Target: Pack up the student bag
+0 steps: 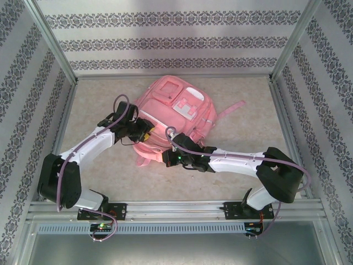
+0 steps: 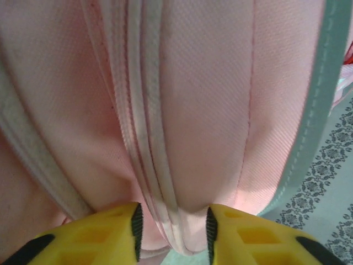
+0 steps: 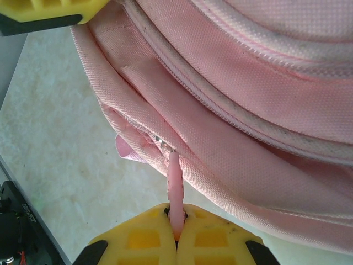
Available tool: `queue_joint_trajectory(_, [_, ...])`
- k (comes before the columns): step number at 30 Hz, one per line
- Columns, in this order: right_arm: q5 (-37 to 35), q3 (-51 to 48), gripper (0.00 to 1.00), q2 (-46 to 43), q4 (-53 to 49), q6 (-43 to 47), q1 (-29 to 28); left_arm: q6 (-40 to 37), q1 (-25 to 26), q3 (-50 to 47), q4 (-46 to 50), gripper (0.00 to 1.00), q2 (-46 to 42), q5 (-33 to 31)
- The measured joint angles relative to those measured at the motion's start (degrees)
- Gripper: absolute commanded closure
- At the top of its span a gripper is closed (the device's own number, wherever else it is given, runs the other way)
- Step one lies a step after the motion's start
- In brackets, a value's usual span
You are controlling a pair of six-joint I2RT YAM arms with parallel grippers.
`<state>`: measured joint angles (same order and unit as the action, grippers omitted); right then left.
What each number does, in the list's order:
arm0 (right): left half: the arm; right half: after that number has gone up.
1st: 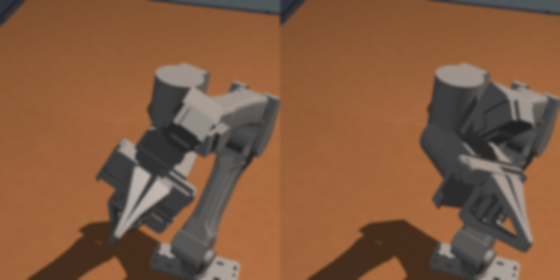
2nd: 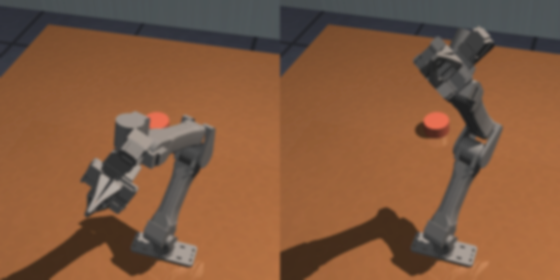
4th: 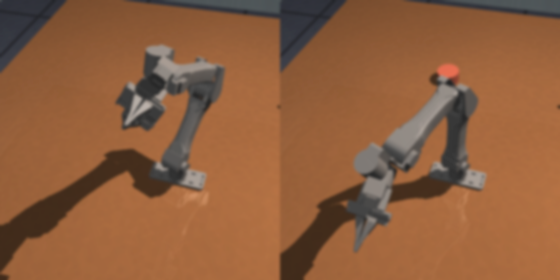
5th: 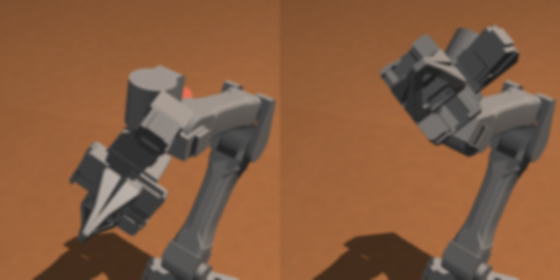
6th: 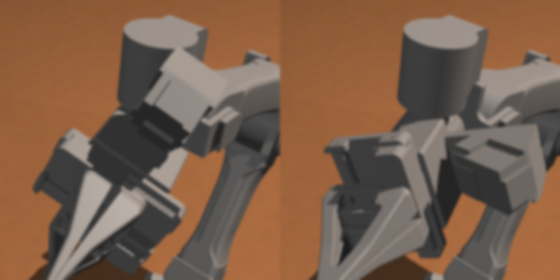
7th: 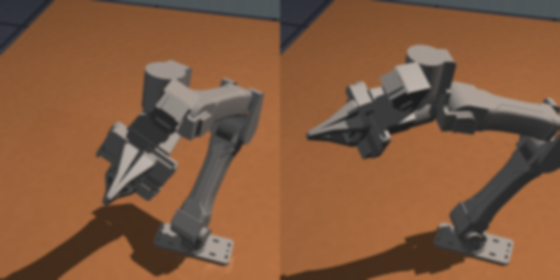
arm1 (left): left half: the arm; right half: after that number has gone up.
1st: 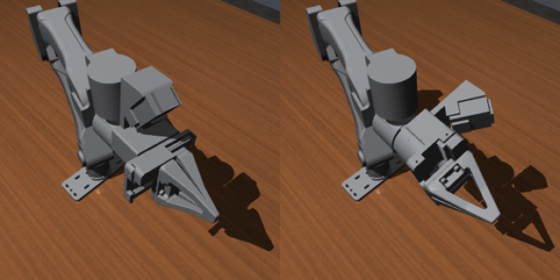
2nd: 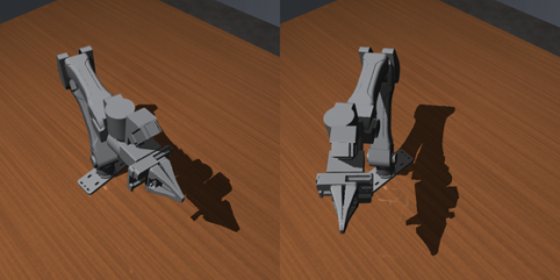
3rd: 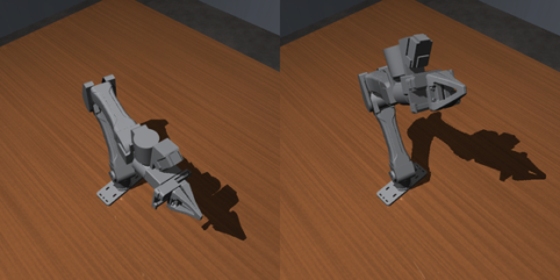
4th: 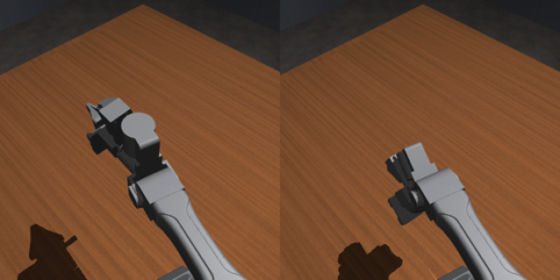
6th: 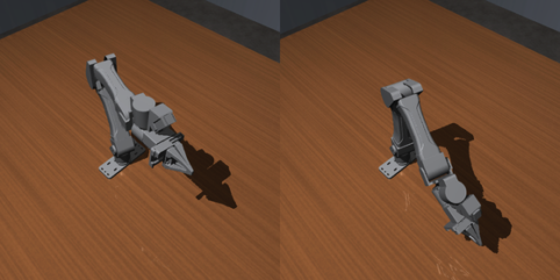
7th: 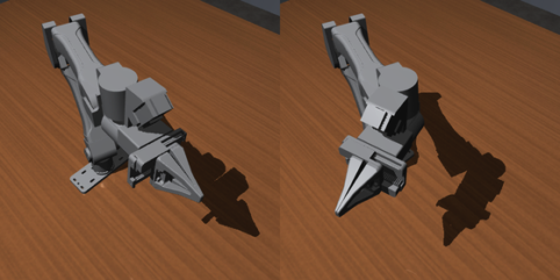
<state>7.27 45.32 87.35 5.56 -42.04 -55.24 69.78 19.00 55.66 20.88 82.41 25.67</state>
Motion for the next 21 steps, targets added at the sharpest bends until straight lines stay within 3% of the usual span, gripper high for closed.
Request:
queue_joint_trajectory(5, [1.07,0.00,1.00,0.90,1.25,-0.17,0.00,-1.70,0.02,0.15,-0.85,0.74,1.51,-1.18])
queue_joint_trajectory(11, [1.42,0.00,1.00,1.31,2.56,-0.24,0.00,-3.80,0.02,1.05,-0.81,1.00,1.75,-4.20])
queue_joint_trajectory(21, [0.63,-0.72,1.00,1.31,3.19,-0.66,0.02,-3.82,0.09,8.35,3.69,1.00,1.18,-5.14])
